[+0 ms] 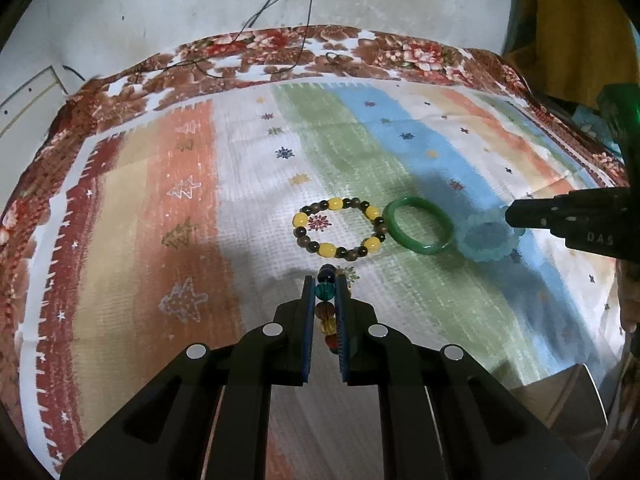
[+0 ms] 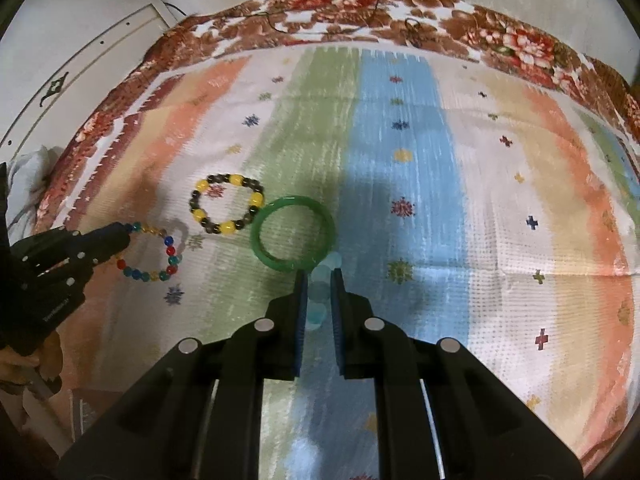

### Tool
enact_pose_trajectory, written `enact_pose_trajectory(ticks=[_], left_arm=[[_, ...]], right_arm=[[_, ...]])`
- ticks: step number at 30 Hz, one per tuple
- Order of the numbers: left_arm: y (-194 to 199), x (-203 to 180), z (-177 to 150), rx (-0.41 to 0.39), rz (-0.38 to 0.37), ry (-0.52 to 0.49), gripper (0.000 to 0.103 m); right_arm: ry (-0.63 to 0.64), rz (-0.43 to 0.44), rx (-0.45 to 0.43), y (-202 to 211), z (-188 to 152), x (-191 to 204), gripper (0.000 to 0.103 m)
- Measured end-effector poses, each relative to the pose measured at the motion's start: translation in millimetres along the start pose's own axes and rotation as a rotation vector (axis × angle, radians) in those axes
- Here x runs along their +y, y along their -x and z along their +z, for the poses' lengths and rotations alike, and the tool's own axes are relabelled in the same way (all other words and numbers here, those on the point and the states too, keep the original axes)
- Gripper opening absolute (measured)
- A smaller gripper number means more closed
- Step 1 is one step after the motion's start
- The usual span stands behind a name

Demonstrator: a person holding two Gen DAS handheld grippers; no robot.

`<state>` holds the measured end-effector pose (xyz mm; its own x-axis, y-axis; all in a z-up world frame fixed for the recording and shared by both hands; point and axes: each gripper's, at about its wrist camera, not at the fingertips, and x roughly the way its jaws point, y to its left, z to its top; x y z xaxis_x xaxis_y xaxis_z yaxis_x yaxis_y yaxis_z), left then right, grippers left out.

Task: Organize jewelry
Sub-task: 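Lift and carry both bracelets in both tools over the silver tin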

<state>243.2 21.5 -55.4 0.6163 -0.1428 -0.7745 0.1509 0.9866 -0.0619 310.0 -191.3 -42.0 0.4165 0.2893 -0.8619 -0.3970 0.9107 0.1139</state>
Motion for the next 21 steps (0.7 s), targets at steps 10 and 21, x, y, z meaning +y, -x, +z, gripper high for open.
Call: enact_pose_trajectory(ticks=[10,21], left_arm=[[27,-8,-4,-0.036,-0.006,0.008,0.009],[57,-20,-17,-0.063,-0.03,0.007,0.009]], right_arm=[[0.031,0.006,-0.062,33,-5,16,0.013],[0.045,0.023,-0.098,66,-24,28,0.013]])
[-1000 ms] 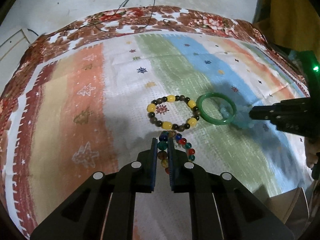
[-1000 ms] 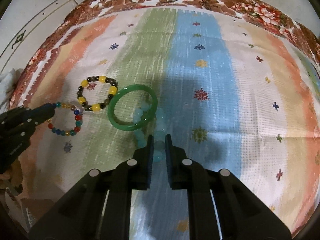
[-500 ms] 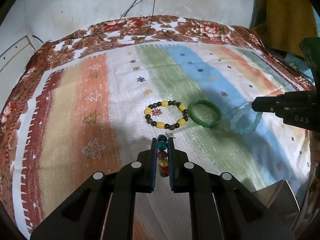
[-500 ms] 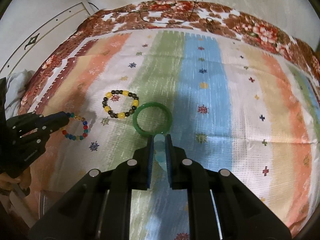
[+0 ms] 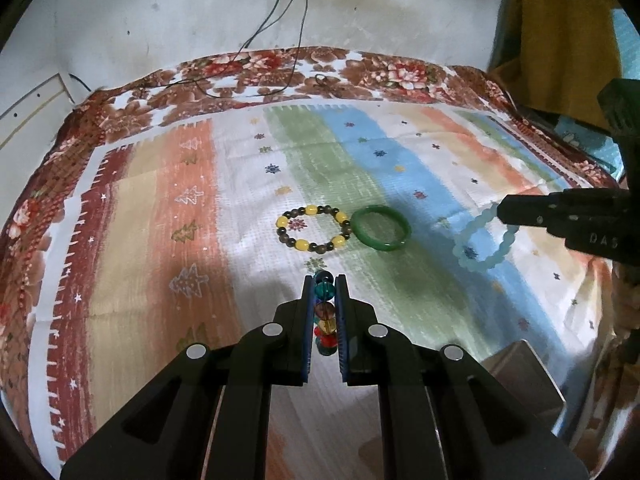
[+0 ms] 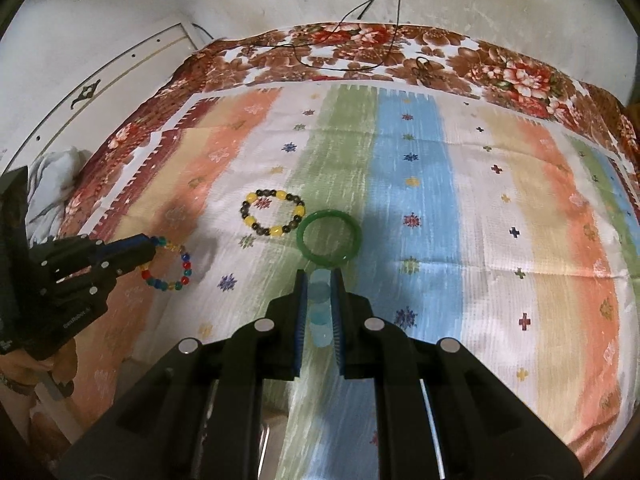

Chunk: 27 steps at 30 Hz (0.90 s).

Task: Organize jewelry
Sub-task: 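Lift and carry both bracelets in both tools over the silver tin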

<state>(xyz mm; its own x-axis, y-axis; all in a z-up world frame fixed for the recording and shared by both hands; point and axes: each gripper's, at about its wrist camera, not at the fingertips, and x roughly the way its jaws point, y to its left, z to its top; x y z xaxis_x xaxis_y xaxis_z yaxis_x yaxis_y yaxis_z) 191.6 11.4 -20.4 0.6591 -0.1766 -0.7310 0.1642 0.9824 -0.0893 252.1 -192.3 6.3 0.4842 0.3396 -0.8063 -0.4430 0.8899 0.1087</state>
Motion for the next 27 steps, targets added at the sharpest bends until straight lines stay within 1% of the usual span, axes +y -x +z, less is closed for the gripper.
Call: enact_pose_trajectory(ticks=[13,22,27], left_arm=[[46,-19,-13,-0.07,-0.024,-0.011,0.009],[65,-25,-24,-0.087,-0.043,-0.01,0.009],[74,-32,-31,-0.097,-0.059,-0.017,0.009]], right_arm=[[0.056,0.057,-0.066,43,-20,34,0.013],[0.06,0.084,-0.062,55,-35,43,0.013],[0.065,0.105,-0.074,64,-46,52,0.013]])
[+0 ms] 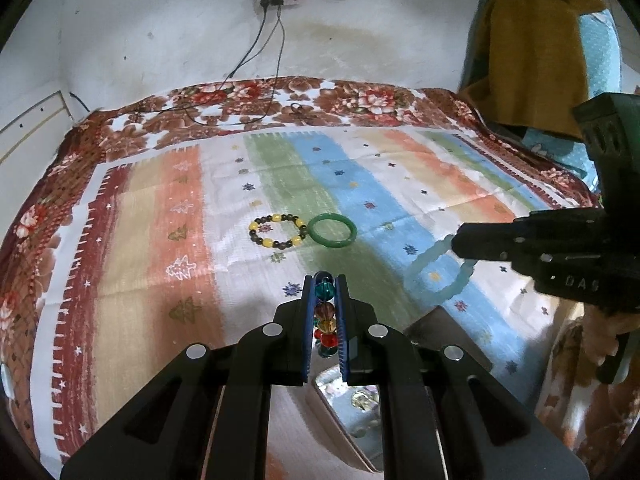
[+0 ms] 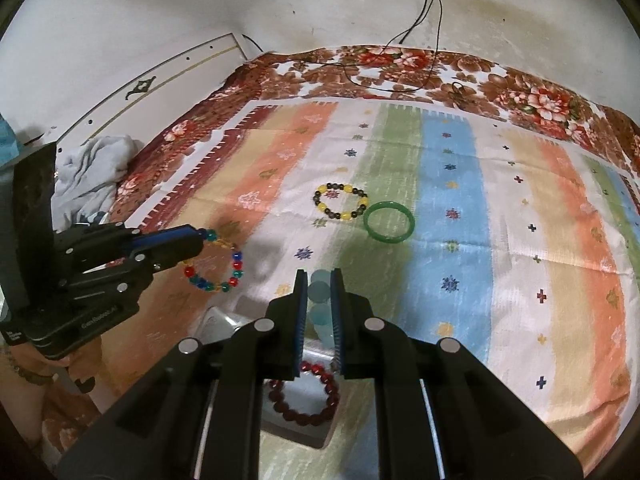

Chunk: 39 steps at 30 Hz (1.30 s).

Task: Organize jewelry
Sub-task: 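Lift and carry both bracelets in both tools over the silver tin, then open the right tool over the tin while the left tool opens too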

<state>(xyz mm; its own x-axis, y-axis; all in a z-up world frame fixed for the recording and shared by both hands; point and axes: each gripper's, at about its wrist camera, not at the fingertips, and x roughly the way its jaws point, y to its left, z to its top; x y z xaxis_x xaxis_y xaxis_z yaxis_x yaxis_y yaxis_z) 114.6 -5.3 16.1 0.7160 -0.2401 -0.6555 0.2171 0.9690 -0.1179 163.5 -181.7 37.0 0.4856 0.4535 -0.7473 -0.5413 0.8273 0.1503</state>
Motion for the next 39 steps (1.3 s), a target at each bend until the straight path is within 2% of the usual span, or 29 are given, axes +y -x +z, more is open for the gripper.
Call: enact_pose_trajectory(ticks=[9,22,23,24,25,26,28,36,39], left_arm=[[19,-22,-17,0.001,-0.044,-0.028,0.009],[21,-42,-33,0.031,-0.051,-0.076,0.01],[20,-42,-33,0.036,-0.053,-0.08,0.01],[20,-42,-34,0.036,-0.048,-0.083,0.01],[19,-42,-33,0.04,-0.045,-0.082,0.015],[18,-41,-33,0.043,-0.044,-0.082,0.026],[16,-39,-32,0.037,-0.016,-0.085,0.037],[6,-22,-29,0.05,0.03,-0.047,0.047],[7,-19,-26,0.039,0.033,-0.034,0.058]], right_arm=[[0.008,0.022,-0.009,14,-20,15,0.013],[-0.007,0.032,0.03,12,-35,17,0.013],[-0.01,0.036,0.034,11,-35,16,0.017],[-0.016,0.037,0.035,10,-35,15,0.034],[-0.025,0.038,0.034,10,-34,14,0.041],[-0.031,0.036,0.031,11,-34,13,0.051],[-0.036,0.023,0.03,10,-34,11,0.052],[-0.057,-0.026,0.025,8,-32,2,0.067],[-0.052,-0.041,0.015,8,-30,1,0.071]])
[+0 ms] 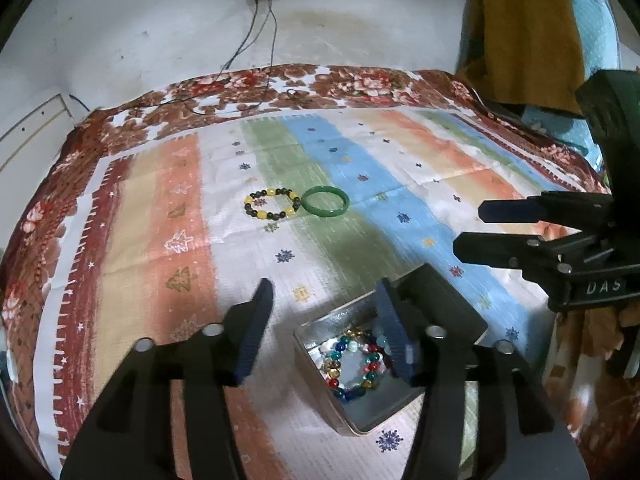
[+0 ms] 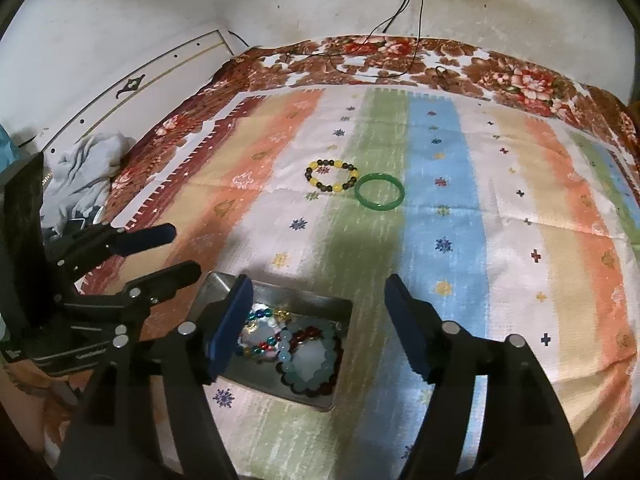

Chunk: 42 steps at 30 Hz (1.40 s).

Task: Organize jewelry
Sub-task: 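Open the right tool over the tin while the left tool opens too, then move the right tool to the green bangle while the left tool approaches the yellow-black bracelet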

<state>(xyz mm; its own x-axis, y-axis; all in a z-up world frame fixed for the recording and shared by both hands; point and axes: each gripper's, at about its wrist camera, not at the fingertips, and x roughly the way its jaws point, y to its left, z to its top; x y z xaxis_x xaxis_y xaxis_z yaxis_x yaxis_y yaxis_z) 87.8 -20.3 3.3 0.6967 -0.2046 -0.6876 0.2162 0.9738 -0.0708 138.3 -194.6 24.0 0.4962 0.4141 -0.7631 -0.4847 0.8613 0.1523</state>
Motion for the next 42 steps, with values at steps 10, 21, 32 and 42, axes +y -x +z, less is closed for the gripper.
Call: enact_pose_trajectory(ticks=[10,21,32,42], left_arm=[[-7,9,5,-0.022,0.007,0.036,0.087],[-34,35,19,-0.016,0.082,0.074,0.094],[-63,65,31,0.015,0.121,0.107,0.094],[-94,76,44,0.035,0.144,0.079,0.094]], right_arm=[[-0.003,-0.044,-0.04,2,5,-7,0.091],[-0.004,-0.095,-0.031,-7,22,-21,0.098],[-0.014,-0.142,0.007,-40,46,-39,0.098],[-0.054,-0.17,0.034,-61,63,-61,0.098]])
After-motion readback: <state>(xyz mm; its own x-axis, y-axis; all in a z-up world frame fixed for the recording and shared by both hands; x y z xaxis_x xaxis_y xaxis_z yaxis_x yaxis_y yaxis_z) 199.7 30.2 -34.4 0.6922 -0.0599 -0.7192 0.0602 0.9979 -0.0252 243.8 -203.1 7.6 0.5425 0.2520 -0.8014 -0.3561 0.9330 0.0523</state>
